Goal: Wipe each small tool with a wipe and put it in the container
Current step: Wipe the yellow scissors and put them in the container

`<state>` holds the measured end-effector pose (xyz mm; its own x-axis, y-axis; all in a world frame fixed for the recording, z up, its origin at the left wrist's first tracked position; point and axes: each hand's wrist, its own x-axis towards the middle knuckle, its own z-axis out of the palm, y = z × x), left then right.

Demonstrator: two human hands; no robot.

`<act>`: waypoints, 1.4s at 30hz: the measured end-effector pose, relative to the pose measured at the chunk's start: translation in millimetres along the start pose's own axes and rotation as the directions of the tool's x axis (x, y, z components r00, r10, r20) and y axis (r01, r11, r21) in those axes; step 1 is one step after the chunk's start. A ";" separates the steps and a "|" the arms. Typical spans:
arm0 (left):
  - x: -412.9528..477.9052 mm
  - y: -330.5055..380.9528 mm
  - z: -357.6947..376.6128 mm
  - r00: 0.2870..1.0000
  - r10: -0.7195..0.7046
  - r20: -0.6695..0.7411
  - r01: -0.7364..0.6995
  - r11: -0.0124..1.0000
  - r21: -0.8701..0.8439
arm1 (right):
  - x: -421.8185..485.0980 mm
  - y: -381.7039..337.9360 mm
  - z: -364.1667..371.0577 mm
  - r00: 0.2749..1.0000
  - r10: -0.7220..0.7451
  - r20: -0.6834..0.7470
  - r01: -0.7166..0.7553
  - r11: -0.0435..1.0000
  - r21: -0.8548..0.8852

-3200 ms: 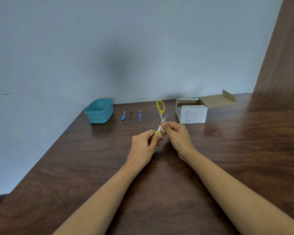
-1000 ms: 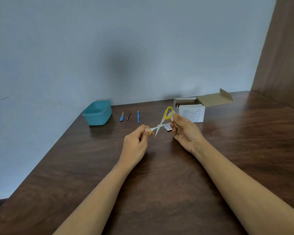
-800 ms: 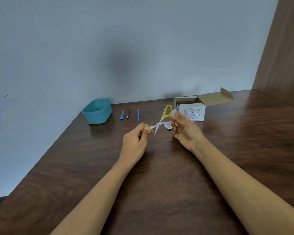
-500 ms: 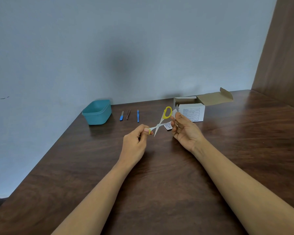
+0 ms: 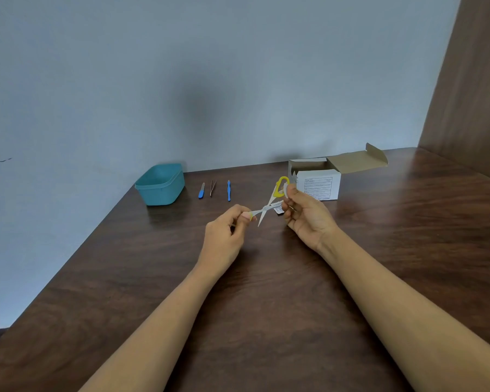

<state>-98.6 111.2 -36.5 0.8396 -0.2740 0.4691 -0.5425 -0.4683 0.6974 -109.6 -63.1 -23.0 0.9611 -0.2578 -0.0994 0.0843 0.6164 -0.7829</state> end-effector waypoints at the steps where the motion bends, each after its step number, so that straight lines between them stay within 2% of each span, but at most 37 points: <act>1: 0.0 0.1 0.0 0.999 -0.032 -0.037 0.030 0.999 -0.041 | -0.7 -0.3 0.7 1.000 -0.010 0.009 0.010 1.000 -0.014; 4: -0.5 -1.2 0.2 0.978 -0.170 -0.124 0.141 0.966 -0.218 | -3.8 0.4 2.9 0.998 -0.057 0.031 0.059 0.995 -0.086; 6: -1.3 0.3 1.0 0.954 -0.263 -0.143 0.195 0.909 -0.368 | -5.9 1.5 4.2 0.996 -0.082 0.047 0.087 0.987 -0.134; 9: -0.5 6.3 -0.3 0.905 -0.413 -0.096 0.257 0.714 -0.651 | -7.1 2.0 4.2 0.992 -0.093 0.081 0.106 0.978 -0.180; 11: -0.3 7.9 -2.7 0.902 -0.430 -0.050 0.256 0.623 -0.739 | -6.8 2.9 4.6 0.989 -0.094 0.111 0.116 0.970 -0.214; 17: -0.6 9.7 -2.9 0.941 -0.340 0.003 0.245 0.671 -0.700 | -7.8 5.2 4.7 0.984 -0.071 0.162 0.121 0.939 -0.323; 23: -1.7 8.4 0.1 0.963 -0.268 0.010 0.209 0.724 -0.657 | -18.1 11.4 8.8 0.952 -0.120 0.283 0.251 0.834 -0.491; 29: -0.6 3.9 1.7 0.960 -0.280 0.011 0.221 0.731 -0.646 | -14.5 16.8 7.2 0.934 -0.182 0.308 0.321 0.807 -0.495; 35: 2.8 -2.2 0.7 0.940 -0.342 -0.006 0.251 0.702 -0.666 | -10.9 25.9 7.6 0.929 -0.126 0.349 0.324 0.735 -0.596; 42: 6.5 -1.7 -1.1 0.923 -0.383 0.020 0.293 0.669 -0.683 | -11.4 24.2 7.4 0.933 -0.048 0.357 0.286 0.702 -0.652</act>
<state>-92.3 111.1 -34.1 0.9837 -0.0906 0.1550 -0.1369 0.1800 0.9741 -116.5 -39.8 -36.2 0.9865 -0.0041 0.1639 0.1621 -0.1263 -0.9787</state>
